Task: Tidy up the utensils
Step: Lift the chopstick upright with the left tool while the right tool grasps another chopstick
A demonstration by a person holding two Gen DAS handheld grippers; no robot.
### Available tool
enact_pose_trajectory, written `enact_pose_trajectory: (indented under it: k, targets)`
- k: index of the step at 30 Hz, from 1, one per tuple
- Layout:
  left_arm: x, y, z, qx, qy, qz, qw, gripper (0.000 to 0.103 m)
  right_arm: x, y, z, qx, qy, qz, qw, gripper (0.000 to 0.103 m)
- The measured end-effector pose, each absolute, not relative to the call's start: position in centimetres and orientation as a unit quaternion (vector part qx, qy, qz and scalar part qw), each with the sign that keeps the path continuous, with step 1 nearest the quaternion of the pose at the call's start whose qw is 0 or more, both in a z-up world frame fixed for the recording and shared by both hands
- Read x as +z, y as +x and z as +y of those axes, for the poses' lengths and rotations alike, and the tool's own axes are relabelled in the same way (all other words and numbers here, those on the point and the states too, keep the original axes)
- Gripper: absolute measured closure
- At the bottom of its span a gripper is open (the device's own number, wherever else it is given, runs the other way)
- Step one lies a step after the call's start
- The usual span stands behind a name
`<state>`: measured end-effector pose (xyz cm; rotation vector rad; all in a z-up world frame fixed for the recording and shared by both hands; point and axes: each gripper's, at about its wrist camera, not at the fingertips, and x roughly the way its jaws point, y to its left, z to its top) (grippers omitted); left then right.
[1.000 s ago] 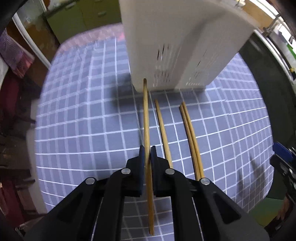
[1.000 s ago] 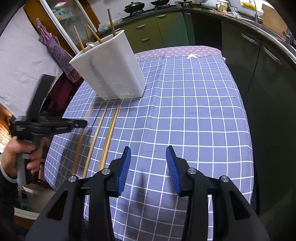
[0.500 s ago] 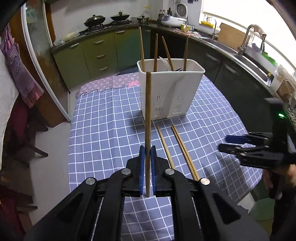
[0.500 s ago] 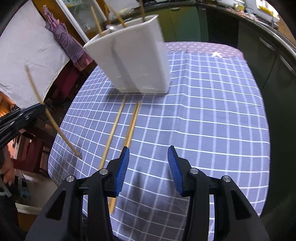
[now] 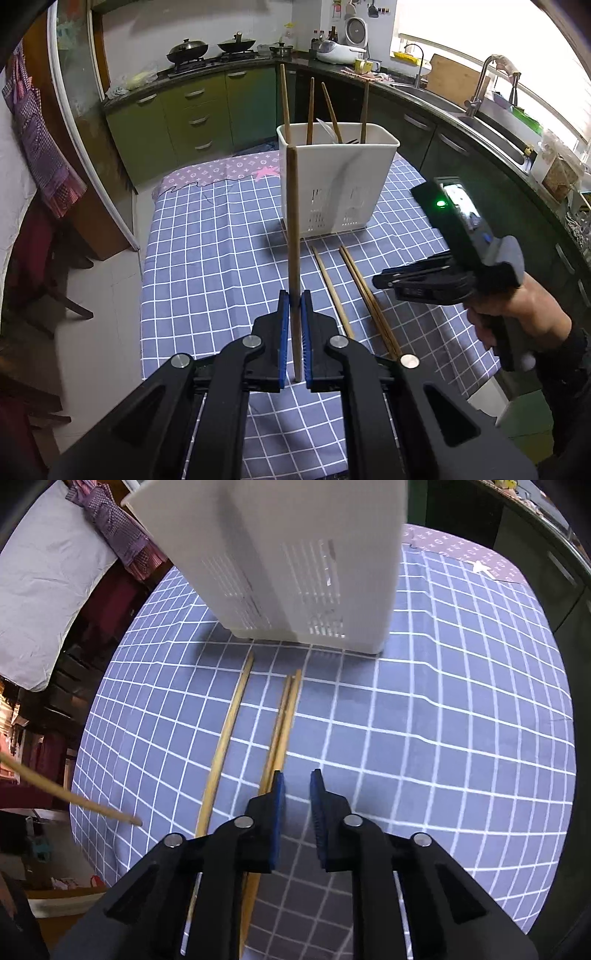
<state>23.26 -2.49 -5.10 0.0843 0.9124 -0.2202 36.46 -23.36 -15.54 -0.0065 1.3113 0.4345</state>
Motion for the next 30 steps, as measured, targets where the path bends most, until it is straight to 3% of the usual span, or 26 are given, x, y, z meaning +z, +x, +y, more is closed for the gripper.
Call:
enact_pose_trajectory:
  k: [18,22,30]
  targets:
    - [-5.1,23.3,-3.0,-0.112,0.048,0.440,0.890,0.097,-16.9,36.7,-18.1,0.174,-0.077,0.615,0.765,0.088]
    - [-5.1,23.2,-3.0,-0.111,0.050,0.441,0.889,0.097,-16.8,36.4,-17.8,0.167,-0.086,0.606,0.773,0.095]
    - [-5.1,23.3,-2.9,-0.111,0.052,0.442,0.889,0.096,-10.8,34.0,-21.6,0.208,-0.016,0.536,0.818,0.096]
